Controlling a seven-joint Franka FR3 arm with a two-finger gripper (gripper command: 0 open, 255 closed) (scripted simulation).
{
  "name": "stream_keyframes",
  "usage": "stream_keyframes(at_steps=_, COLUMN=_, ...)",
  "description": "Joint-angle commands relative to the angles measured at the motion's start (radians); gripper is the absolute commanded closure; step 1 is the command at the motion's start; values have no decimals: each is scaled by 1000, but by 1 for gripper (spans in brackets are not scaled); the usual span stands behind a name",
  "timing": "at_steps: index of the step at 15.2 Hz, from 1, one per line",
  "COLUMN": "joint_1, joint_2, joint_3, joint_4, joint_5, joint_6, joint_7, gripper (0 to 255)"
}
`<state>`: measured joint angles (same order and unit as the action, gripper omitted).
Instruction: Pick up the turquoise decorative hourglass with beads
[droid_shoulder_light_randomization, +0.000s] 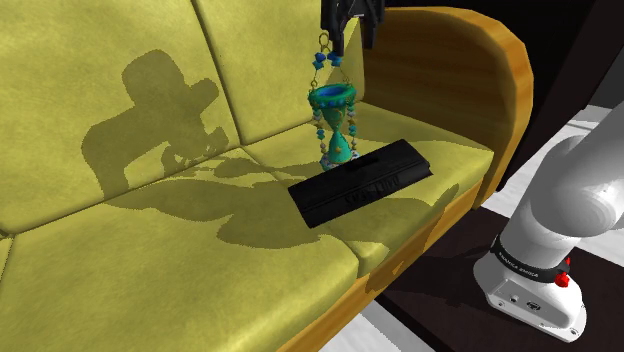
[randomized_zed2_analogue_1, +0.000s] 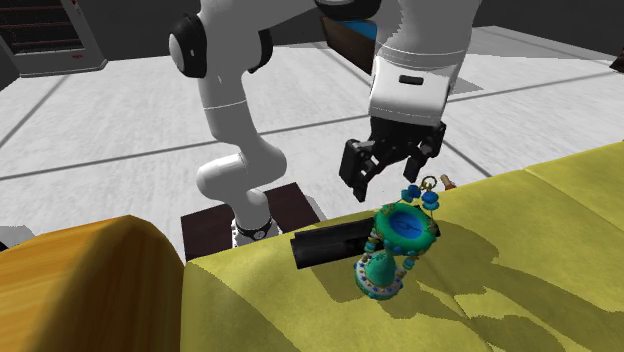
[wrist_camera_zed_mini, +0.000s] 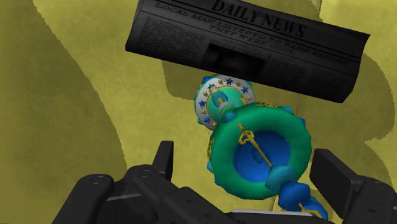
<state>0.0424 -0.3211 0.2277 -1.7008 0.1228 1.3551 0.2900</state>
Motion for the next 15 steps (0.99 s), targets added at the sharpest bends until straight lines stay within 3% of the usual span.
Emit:
stream_keyframes(at_steps=1, joint_1=6, joint_2=66, joint_3=21, joint_4=93, joint_5=3, joint_6=-14, joint_7=31, gripper=0)
stream_keyframes(at_steps=3, joint_1=14, joint_2=130, joint_3=42, joint_4=192, joint_5=1, joint_6=-37, joint_7=63, gripper=0)
stream_keyframes(at_steps=12, joint_1=15, joint_2=75, joint_3=37, joint_4=27, joint_5=12, joint_6=74, joint_7=44, gripper=0)
stream_keyframes(at_steps=13, joint_1=15, joint_2=75, joint_3=37, joint_4=25, joint_5=12, joint_6=75, joint_7=43, gripper=255)
stream_keyframes(at_steps=15, joint_1=15, joint_2=74, joint_3=37, joint_4=25, joint_5=12, joint_6=75, joint_7=44, gripper=255)
